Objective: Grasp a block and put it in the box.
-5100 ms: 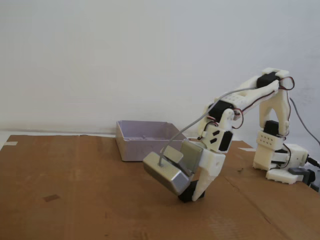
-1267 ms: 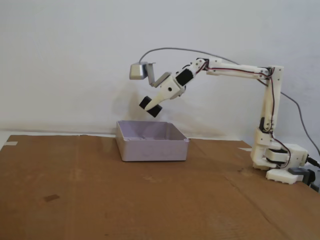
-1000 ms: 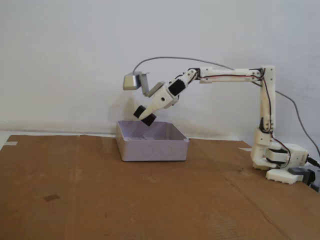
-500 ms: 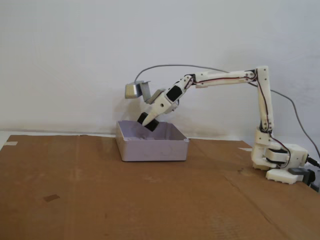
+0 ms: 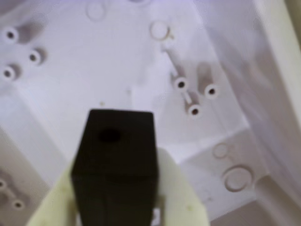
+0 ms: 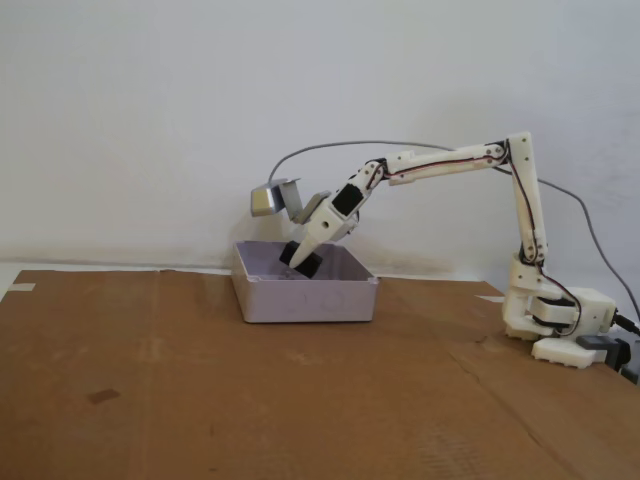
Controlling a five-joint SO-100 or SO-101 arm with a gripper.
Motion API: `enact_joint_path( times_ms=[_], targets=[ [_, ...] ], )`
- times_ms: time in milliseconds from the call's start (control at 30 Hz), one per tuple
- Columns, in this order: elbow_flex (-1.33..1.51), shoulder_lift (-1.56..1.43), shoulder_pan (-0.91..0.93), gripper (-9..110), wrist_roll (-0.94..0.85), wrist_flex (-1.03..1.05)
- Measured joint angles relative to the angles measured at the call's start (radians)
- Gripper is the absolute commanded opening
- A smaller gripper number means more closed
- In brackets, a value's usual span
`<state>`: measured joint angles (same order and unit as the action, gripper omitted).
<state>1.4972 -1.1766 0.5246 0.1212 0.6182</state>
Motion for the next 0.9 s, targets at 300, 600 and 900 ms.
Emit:
enact_joint_path(
  times_ms=[300, 600, 900],
  targets=[
    [0.002, 0.002, 0.0, 0, 0.0, 0.0],
    [0.002, 0.003, 0.0, 0, 0.0, 0.0],
    [0.002, 0.04, 0.0, 0, 0.0, -0.003]
  ],
)
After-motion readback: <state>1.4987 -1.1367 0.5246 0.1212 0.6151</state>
